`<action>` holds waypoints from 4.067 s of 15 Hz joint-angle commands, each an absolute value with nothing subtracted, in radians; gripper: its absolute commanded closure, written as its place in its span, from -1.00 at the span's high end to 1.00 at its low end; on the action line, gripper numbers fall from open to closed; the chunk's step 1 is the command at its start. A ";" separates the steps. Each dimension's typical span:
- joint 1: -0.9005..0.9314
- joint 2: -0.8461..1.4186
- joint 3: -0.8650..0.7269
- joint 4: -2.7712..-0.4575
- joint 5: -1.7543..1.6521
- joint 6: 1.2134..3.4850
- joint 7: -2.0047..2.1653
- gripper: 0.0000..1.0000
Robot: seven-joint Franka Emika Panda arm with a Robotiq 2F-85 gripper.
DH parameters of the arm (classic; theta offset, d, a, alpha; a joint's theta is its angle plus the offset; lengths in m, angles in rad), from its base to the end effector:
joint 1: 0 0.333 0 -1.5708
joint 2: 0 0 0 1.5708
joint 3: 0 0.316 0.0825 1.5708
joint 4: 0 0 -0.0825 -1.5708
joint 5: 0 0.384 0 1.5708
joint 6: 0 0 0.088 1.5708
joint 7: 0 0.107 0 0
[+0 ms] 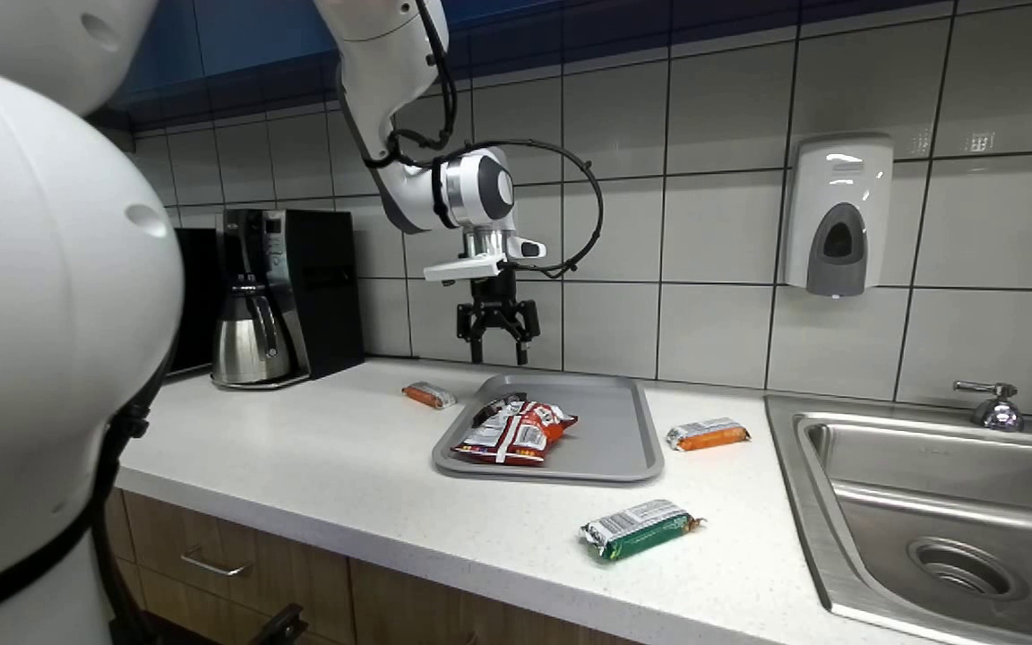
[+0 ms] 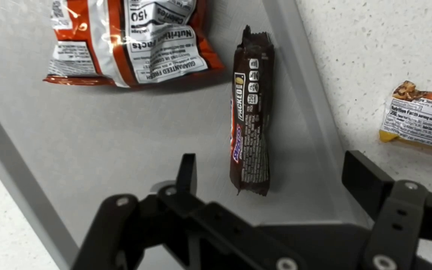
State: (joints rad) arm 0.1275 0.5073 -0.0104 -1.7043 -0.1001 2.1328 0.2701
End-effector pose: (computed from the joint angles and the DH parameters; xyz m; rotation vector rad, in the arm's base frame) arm 0.6581 0.0737 0.2923 3.0356 -0.1446 -0.0920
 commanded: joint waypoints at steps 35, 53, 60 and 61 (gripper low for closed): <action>0.147 0.733 0.136 -1.406 -0.124 2.145 -0.355 1.00; 0.150 0.776 0.189 -1.441 -0.153 2.164 -0.595 1.00; 0.156 0.786 0.184 -1.446 -0.179 2.181 -0.612 1.00; 0.155 0.786 0.184 -1.444 -0.175 2.182 -0.604 1.00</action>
